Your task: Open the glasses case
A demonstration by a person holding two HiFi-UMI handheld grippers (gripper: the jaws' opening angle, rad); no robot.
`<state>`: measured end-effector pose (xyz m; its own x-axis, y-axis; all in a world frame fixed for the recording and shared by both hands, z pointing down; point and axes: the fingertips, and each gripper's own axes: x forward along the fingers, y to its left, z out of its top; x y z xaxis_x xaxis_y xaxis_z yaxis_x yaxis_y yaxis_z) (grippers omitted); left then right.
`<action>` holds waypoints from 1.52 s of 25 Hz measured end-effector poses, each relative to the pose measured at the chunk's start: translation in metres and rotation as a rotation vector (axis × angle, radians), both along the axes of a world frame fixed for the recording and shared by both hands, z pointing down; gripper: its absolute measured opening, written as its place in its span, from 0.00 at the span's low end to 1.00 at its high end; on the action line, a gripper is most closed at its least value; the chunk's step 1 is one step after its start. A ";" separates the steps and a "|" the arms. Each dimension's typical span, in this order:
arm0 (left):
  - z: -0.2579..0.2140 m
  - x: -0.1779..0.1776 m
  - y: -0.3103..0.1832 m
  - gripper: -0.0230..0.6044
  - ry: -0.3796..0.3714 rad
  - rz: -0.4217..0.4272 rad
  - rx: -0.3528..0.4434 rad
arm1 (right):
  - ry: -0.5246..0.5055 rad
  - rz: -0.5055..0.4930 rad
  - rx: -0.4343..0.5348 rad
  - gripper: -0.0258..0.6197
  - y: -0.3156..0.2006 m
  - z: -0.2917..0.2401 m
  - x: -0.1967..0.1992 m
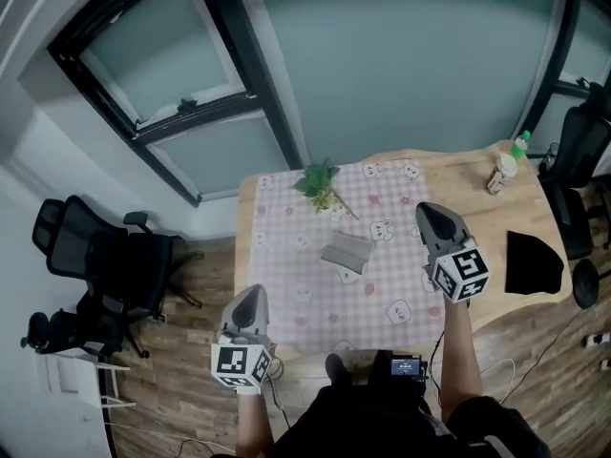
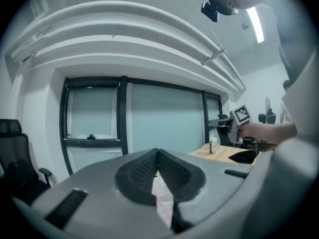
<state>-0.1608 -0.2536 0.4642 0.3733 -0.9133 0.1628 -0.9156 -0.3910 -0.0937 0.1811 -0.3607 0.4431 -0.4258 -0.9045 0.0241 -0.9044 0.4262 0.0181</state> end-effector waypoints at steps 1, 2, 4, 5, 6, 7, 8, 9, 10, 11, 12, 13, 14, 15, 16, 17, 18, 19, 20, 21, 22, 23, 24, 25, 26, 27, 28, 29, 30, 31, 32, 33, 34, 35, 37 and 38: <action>-0.011 0.001 -0.007 0.03 -0.001 -0.001 0.030 | -0.002 0.029 0.053 0.08 0.019 -0.028 0.001; -0.021 0.002 -0.014 0.03 -0.002 -0.001 0.056 | 0.008 0.061 0.098 0.08 0.036 -0.052 0.000; -0.037 0.000 -0.026 0.03 -0.002 -0.001 0.091 | 0.046 0.116 0.168 0.07 0.066 -0.085 -0.006; -0.044 -0.002 -0.031 0.03 0.000 -0.003 0.102 | 0.059 0.127 0.193 0.07 0.077 -0.097 -0.013; -0.050 -0.005 -0.036 0.03 0.004 -0.007 0.111 | 0.065 0.126 0.210 0.07 0.085 -0.104 -0.022; -0.056 -0.007 -0.039 0.03 0.007 -0.011 0.119 | 0.065 0.118 0.217 0.07 0.089 -0.108 -0.030; -0.060 -0.008 -0.041 0.03 0.009 -0.013 0.124 | 0.064 0.109 0.215 0.07 0.090 -0.107 -0.038; -0.063 -0.007 -0.043 0.03 0.010 -0.012 0.128 | 0.065 0.102 0.206 0.07 0.091 -0.104 -0.044; -0.066 -0.004 -0.043 0.03 0.010 -0.007 0.132 | 0.063 0.098 0.192 0.07 0.091 -0.099 -0.047; -0.068 -0.001 -0.043 0.03 0.011 -0.001 0.136 | 0.058 0.096 0.175 0.07 0.091 -0.093 -0.049; -0.070 0.002 -0.042 0.03 0.011 0.005 0.140 | 0.054 0.095 0.160 0.07 0.091 -0.088 -0.050; -0.073 0.004 -0.042 0.03 0.011 0.010 0.144 | 0.050 0.095 0.150 0.07 0.091 -0.085 -0.050; -0.075 0.006 -0.041 0.03 0.011 0.015 0.147 | 0.047 0.098 0.146 0.07 0.092 -0.084 -0.049; -0.077 0.007 -0.040 0.03 0.011 0.019 0.150 | 0.044 0.101 0.145 0.07 0.093 -0.085 -0.048; -0.078 0.007 -0.040 0.03 0.012 0.021 0.152 | 0.043 0.106 0.146 0.07 0.093 -0.086 -0.046; -0.079 0.007 -0.039 0.03 0.012 0.023 0.153 | 0.044 0.109 0.148 0.07 0.094 -0.088 -0.046; -0.080 0.006 -0.038 0.03 0.012 0.024 0.155 | 0.046 0.109 0.153 0.07 0.095 -0.090 -0.047; -0.081 0.004 -0.037 0.03 0.013 0.023 0.158 | 0.050 0.106 0.160 0.07 0.096 -0.093 -0.050; -0.083 0.003 -0.036 0.03 0.014 0.022 0.162 | 0.053 0.102 0.170 0.07 0.098 -0.096 -0.053; -0.084 0.001 -0.036 0.03 0.015 0.021 0.165 | 0.054 0.099 0.177 0.07 0.099 -0.099 -0.055; -0.086 0.001 -0.036 0.03 0.015 0.021 0.168 | 0.052 0.099 0.181 0.07 0.100 -0.100 -0.057; -0.087 0.002 -0.036 0.03 0.015 0.022 0.170 | 0.051 0.102 0.184 0.07 0.100 -0.101 -0.057; -0.088 0.003 -0.036 0.03 0.014 0.025 0.173 | 0.050 0.104 0.187 0.07 0.101 -0.101 -0.057; -0.090 0.004 -0.036 0.03 0.014 0.028 0.176 | 0.051 0.105 0.190 0.07 0.102 -0.102 -0.057; -0.091 0.005 -0.036 0.03 0.014 0.032 0.178 | 0.054 0.103 0.192 0.07 0.103 -0.103 -0.057; -0.091 0.007 -0.036 0.03 0.014 0.037 0.181 | 0.056 0.100 0.192 0.07 0.103 -0.103 -0.058; -0.092 0.009 -0.036 0.03 0.015 0.043 0.182 | 0.054 0.097 0.191 0.07 0.103 -0.103 -0.058; -0.092 0.011 -0.036 0.03 0.015 0.048 0.183 | 0.050 0.095 0.190 0.07 0.103 -0.103 -0.057; -0.092 0.013 -0.036 0.03 0.015 0.052 0.184 | 0.047 0.095 0.189 0.07 0.104 -0.102 -0.057; -0.092 0.015 -0.036 0.03 0.015 0.056 0.185 | 0.046 0.097 0.188 0.07 0.104 -0.102 -0.056; -0.092 0.016 -0.037 0.03 0.015 0.059 0.186 | 0.048 0.099 0.189 0.07 0.104 -0.102 -0.055; -0.093 0.016 -0.037 0.03 0.016 0.061 0.188 | 0.049 0.100 0.189 0.07 0.104 -0.102 -0.055; -0.093 0.016 -0.038 0.03 0.016 0.062 0.190 | 0.051 0.102 0.187 0.07 0.104 -0.102 -0.054; -0.094 0.016 -0.038 0.03 0.015 0.063 0.192 | 0.053 0.103 0.185 0.07 0.104 -0.102 -0.054; -0.095 0.017 -0.039 0.03 0.013 0.068 0.195 | 0.053 0.106 0.183 0.07 0.104 -0.102 -0.053; -0.096 0.019 -0.039 0.03 0.012 0.071 0.196 | 0.054 0.107 0.184 0.07 0.104 -0.102 -0.053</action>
<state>-0.1423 -0.2921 0.3681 0.4387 -0.8984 -0.0204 -0.8879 -0.4299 -0.1639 0.1281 -0.2565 0.3414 -0.3293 -0.9358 -0.1255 -0.9401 0.3126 0.1360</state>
